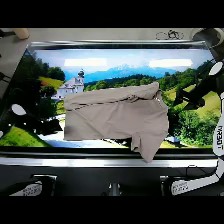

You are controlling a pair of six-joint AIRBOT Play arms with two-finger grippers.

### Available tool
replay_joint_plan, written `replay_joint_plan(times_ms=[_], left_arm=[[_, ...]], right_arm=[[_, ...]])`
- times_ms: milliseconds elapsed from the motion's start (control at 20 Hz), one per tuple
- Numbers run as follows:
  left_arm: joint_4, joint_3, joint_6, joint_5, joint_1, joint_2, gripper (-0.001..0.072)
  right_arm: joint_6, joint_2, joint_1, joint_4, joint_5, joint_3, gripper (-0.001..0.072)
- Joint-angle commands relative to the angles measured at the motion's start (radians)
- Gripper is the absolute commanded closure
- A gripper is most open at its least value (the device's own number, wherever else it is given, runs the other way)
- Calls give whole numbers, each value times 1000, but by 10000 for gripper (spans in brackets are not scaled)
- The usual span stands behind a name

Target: Fold the shirts.

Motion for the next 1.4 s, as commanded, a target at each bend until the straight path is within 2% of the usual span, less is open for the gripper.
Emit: replay_joint_plan(times_ms=[0,150,300,350,500,600,650,750,800,850,950,1000,1150,1250,1300,1350], left_arm=[[-103,-145,33,96,-34,6,350],[-109,-147,33,131,-49,6,356],[-110,-145,34,155,-50,8,653],[-110,-139,55,144,-47,18,681],[-108,-103,123,104,-25,96,683],[-100,-101,135,74,-6,178,683],[-83,-109,135,50,-6,211,682],[-76,-146,135,37,-8,237,680],[-75,-164,135,51,-8,233,648],[-76,-179,135,71,-8,227,533],[-76,-184,134,83,-5,214,257],[-76,-184,134,95,-5,208,194],[-76,-184,96,113,-8,158,181],[-86,-184,96,109,-14,112,174],[-100,-184,96,108,-16,93,126],[-110,-184,96,109,-21,76,81]], right_arm=[[-19,35,-15,11,2,-95,229],[-26,35,-15,10,6,-95,228],[-26,35,-15,-18,12,-95,228],[-26,35,-15,-27,16,-95,228],[-26,35,-16,-37,19,-96,228],[-26,35,-16,-38,45,-117,216],[-26,37,-16,-37,49,-157,159],[-29,37,-15,-17,21,-269,125],[-42,37,-15,1,-10,-325,122],[-47,37,-15,16,-51,-374,124],[-54,37,-15,43,-117,-429,153],[-53,37,-15,54,-145,-446,157],[-53,36,-15,112,-215,-486,185],[-72,36,-15,148,-246,-508,299],[-71,36,-15,148,-253,-511,419],[-71,36,-15,147,-254,-511,594]])
